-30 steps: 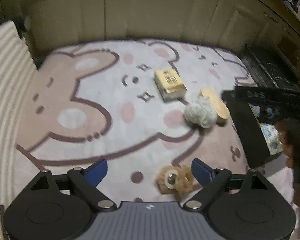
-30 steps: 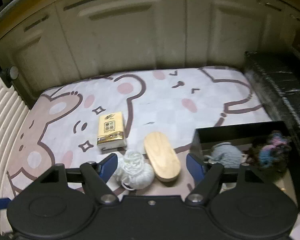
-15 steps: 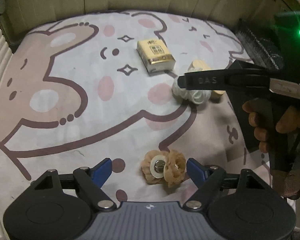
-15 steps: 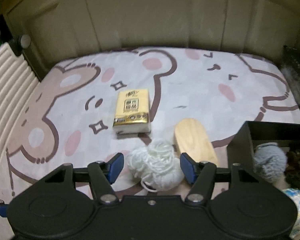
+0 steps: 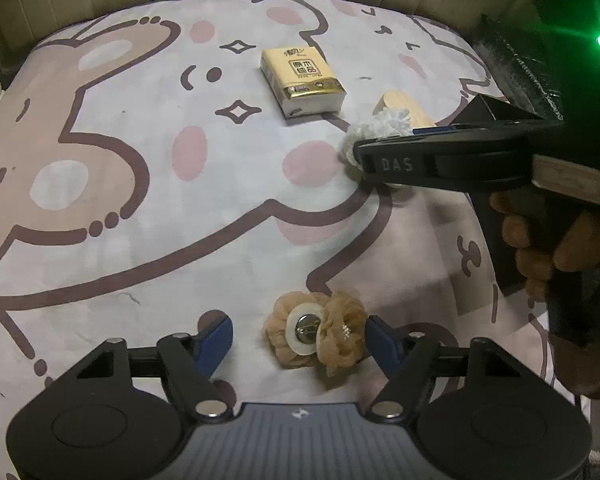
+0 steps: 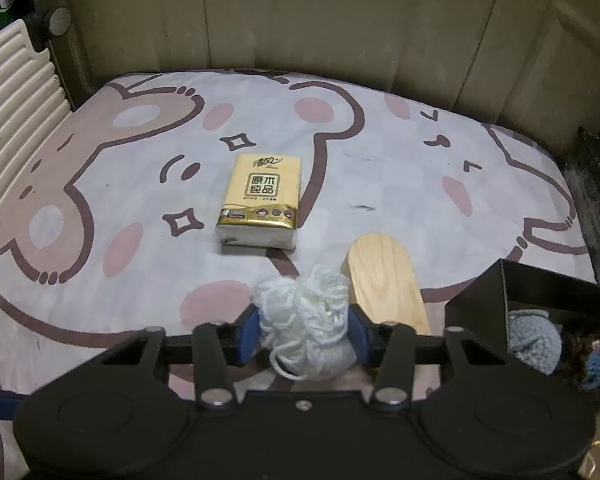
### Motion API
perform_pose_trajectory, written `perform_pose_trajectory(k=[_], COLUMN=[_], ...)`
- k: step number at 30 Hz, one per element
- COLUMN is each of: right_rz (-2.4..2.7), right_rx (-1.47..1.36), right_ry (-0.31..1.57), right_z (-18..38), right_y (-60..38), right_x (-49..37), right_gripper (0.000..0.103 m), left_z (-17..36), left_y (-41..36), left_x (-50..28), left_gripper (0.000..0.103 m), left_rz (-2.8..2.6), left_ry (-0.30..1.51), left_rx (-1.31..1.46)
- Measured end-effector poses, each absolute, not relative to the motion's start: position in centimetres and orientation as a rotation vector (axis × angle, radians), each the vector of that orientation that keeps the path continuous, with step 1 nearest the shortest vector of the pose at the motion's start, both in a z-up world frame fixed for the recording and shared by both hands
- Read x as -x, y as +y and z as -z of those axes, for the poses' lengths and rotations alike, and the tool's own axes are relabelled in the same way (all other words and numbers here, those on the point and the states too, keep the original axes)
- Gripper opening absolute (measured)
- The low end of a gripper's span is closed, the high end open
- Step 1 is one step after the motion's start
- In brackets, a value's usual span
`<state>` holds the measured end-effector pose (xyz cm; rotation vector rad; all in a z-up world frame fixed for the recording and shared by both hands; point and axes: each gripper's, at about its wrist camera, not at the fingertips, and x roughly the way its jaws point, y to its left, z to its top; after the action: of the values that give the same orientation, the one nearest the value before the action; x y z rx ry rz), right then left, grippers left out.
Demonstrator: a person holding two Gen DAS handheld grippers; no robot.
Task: Organize objects
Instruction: 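Close the left gripper on the tan scrunchie while the right gripper grasps the white yarn ball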
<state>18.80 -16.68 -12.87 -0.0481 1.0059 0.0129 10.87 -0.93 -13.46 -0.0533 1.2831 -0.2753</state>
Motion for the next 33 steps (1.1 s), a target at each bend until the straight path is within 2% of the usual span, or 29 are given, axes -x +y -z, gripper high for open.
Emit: perform_pose_trajectory(k=[4, 9, 11, 12, 18, 21, 27, 29, 30, 31, 33], right_rz=[-0.031, -0.05, -0.068, -0.076, -0.095, -0.093, -0.094, -0.109, -0.1, -0.09, -0.086], right_rx=[0.057, 0.034, 0.013, 0.002, -0.058, -0.055, -0.111, -0.136, -0.131, -0.123, -0.126], right_ry=[1.006, 1.011, 1.018, 1.02, 1.014, 1.014, 0.998, 1.0, 1.001, 1.0, 0.998], right_z=[12.4, 11.8, 11.6, 11.5, 10.6, 10.3, 9.9, 10.1, 10.2, 10.3, 10.6], right_y=[-16.8, -17.1, -17.2, -17.3, -17.8, -17.8, -18.6, -18.7, -18.7, -18.6, -18.6], right_x=[-18.5, -18.2, -18.1, -18.0, -17.5, -17.2, -16.9, -16.8, -16.8, -16.9, -17.0], right_gripper=[0.037, 0.033, 0.032, 0.031, 0.003, 0.0, 0.002, 0.014, 0.029, 0.038, 0.039], left_z=[14.2, 14.9, 15.0, 15.1, 14.4, 13.9, 13.0, 12.9, 12.9, 12.9, 12.9], left_y=[-1.5, -1.6, -1.7, -1.8, -2.0, -1.7, -1.0, -1.0, -1.0, -1.0, -0.9], left_x=[-10.9, -11.1, -11.2, -11.2, -11.2, -11.2, -11.2, -11.2, -11.2, -11.2, -11.2], left_gripper=[0.065, 0.055, 0.046, 0.044, 0.033, 0.03, 0.025, 0.024, 0.024, 0.024, 0.024], left_rz=[0.267, 0.24, 0.243, 0.246, 0.25, 0.231, 0.214, 0.215, 0.215, 0.215, 0.213], left_ry=[1.309, 1.324, 1.329, 1.333, 1.318, 1.295, 1.265, 1.263, 1.262, 1.261, 1.259], left_rx=[0.041, 0.04, 0.058, 0.064, 0.079, 0.092, 0.121, 0.122, 0.121, 0.121, 0.126])
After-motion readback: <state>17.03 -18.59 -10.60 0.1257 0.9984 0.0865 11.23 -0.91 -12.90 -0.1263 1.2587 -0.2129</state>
